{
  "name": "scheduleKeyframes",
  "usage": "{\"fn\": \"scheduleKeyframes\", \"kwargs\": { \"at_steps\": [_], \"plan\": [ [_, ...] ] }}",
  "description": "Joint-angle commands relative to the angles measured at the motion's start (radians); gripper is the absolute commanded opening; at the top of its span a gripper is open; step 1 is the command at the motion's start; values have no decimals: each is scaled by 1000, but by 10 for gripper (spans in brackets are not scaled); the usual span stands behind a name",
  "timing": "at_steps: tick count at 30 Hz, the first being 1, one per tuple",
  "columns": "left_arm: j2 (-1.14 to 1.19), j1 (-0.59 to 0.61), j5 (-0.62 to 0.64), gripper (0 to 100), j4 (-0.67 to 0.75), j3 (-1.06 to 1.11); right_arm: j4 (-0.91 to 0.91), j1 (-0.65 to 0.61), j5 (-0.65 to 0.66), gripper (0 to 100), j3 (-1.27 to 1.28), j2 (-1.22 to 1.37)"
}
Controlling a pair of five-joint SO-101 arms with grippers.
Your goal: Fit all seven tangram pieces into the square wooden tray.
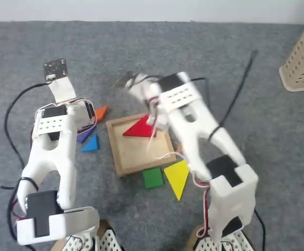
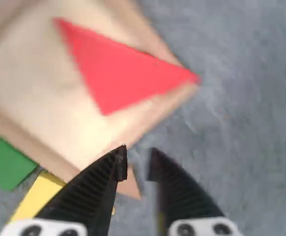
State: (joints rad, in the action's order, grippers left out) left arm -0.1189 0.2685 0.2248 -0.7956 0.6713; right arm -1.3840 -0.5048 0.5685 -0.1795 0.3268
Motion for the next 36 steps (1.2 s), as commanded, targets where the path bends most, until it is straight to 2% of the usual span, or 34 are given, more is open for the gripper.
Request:
{"fn": "scheduleKeyframes", "kwargs": {
  "at_steps": [1,6,12,16,26,36],
  "plan": [
    [-57,-2,5,112,21,-41,62,79,-137,7,38,-114],
    [-55,-2,5,112,21,-41,312,70,-244,6,190,-173],
    [-51,-2,5,112,21,-41,562,8,-341,6,221,-111],
    [-51,-5,5,112,21,-41,667,-42,-354,6,218,-36],
    [-51,-6,5,112,21,-42,677,-13,-354,6,221,65],
    [-51,-5,5,112,21,-42,598,7,-356,6,224,61]
  ]
}}
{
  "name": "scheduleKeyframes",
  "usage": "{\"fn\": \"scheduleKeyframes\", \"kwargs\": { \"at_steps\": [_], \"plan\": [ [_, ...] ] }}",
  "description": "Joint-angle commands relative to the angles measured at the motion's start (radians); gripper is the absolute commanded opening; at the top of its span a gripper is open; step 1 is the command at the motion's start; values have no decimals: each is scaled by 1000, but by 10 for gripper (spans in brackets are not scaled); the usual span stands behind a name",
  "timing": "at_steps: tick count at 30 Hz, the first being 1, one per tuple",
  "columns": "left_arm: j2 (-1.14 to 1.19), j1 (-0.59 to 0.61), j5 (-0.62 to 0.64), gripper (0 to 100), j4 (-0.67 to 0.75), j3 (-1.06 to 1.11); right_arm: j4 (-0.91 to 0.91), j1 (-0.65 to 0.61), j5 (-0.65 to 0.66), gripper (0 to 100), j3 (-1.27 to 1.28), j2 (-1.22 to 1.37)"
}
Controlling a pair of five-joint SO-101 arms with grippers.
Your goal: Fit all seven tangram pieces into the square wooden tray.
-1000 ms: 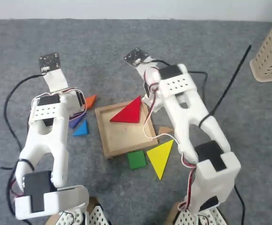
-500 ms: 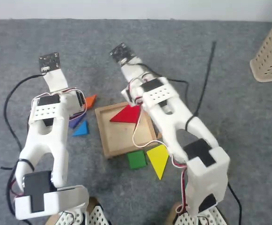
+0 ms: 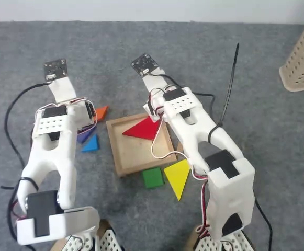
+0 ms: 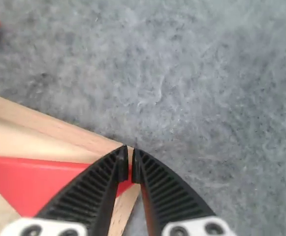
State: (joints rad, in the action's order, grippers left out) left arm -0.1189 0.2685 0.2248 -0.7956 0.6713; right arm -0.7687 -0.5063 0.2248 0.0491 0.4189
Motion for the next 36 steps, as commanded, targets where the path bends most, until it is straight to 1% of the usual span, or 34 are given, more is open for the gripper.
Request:
{"fn": "scheduleKeyframes", "kwargs": {
  "at_steps": [1,11,19,25,27,31,36],
  "plan": [
    [-51,-3,5,112,21,-42,-27,8,-12,6,-5,-33],
    [-51,-5,5,112,21,-42,-101,8,-14,6,0,-102],
    [-51,-6,5,112,21,-42,-90,7,-15,6,106,-251],
    [-51,-6,5,112,21,-42,-88,-4,-15,6,236,-361],
    [-51,-6,5,112,21,-42,-56,-28,-15,6,292,-363],
    [-51,-6,5,112,21,-42,64,-105,-8,6,393,-344],
    [-51,-5,5,112,21,-42,84,-127,-8,6,381,-298]
  ]
}}
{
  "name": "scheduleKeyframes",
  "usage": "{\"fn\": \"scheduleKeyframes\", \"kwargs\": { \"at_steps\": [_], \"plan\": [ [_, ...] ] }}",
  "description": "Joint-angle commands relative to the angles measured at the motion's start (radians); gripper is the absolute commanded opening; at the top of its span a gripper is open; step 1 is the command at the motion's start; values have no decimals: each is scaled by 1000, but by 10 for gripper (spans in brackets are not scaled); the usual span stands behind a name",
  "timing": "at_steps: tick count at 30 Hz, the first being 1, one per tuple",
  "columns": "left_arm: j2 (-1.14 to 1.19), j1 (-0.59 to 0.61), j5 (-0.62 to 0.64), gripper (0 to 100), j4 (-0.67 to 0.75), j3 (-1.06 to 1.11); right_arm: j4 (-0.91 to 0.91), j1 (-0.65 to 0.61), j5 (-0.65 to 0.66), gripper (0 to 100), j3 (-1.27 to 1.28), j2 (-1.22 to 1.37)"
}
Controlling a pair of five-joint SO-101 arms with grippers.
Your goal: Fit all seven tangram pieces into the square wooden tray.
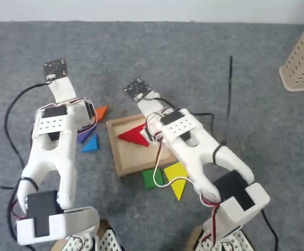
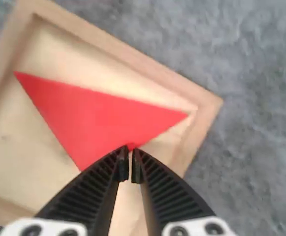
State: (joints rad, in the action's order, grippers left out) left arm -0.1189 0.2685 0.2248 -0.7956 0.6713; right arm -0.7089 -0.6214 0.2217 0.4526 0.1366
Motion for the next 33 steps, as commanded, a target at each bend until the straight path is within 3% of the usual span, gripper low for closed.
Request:
{"fn": "scheduleKeyframes", "kwargs": {
  "at_steps": [1,9,15,20,26,30,33],
  "plan": [
    [-51,-5,5,112,21,-42,24,-12,-5,6,-32,-7],
    [-51,-5,5,112,21,-42,15,2,-9,6,-129,88],
    [-51,-5,5,112,21,-42,-87,5,-130,6,-153,-48],
    [-51,-5,5,112,21,-44,1,-15,-129,6,-51,-136],
    [-51,-3,5,112,21,-44,137,-27,-127,6,-14,-12],
    [-51,-2,5,112,21,-42,64,-18,-127,6,-98,61],
    [-51,-2,5,112,21,-42,-116,44,-135,6,-193,16]
  ]
}}
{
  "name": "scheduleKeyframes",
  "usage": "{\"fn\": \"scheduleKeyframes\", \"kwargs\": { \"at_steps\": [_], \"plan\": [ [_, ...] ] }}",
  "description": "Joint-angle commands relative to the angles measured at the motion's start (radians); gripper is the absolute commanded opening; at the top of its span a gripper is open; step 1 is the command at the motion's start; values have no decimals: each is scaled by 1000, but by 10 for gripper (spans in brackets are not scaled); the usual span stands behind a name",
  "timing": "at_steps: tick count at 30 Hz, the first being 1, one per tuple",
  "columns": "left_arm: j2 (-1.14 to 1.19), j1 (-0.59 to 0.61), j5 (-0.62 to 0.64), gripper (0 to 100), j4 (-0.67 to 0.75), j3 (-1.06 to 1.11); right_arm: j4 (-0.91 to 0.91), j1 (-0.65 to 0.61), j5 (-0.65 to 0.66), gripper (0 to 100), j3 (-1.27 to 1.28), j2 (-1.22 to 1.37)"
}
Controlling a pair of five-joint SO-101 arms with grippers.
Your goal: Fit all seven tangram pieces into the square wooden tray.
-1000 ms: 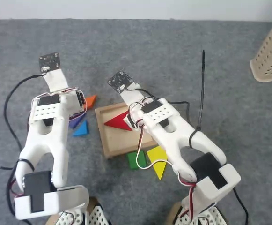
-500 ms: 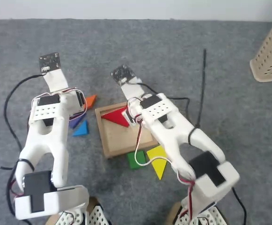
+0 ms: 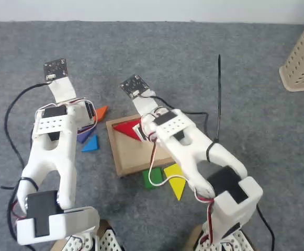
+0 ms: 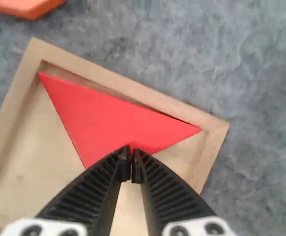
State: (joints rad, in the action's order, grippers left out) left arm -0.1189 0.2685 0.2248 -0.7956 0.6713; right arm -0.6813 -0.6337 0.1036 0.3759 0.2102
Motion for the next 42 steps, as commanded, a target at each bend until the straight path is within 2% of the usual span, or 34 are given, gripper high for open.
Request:
{"fn": "scheduleKeyframes", "kwargs": {
  "at_steps": [1,4,6,14,19,24,27,31,33,37,42],
  "plan": [
    [-51,-2,5,112,21,-42,-213,85,-18,6,-146,-93],
    [-51,-2,5,112,21,-42,-372,154,-23,6,-160,-225],
    [-54,-2,5,112,21,-42,-414,173,-44,6,-87,-325],
    [-51,-6,5,112,21,-42,-328,96,26,6,397,-691],
    [-51,-8,5,112,21,-42,-300,-44,29,6,523,-796],
    [-49,-6,5,112,21,-42,-375,-260,172,7,516,-805],
    [-49,-6,5,112,21,-42,-386,-314,100,39,502,-803],
    [-49,-6,5,112,21,-41,-384,-355,-6,188,502,-803],
    [-49,-6,5,112,21,-41,-378,-381,-87,229,502,-803],
    [-49,-5,5,112,21,-41,-357,-433,-249,236,502,-799],
    [-49,-3,5,112,21,-41,-363,-435,-339,237,462,-691]
  ]
}}
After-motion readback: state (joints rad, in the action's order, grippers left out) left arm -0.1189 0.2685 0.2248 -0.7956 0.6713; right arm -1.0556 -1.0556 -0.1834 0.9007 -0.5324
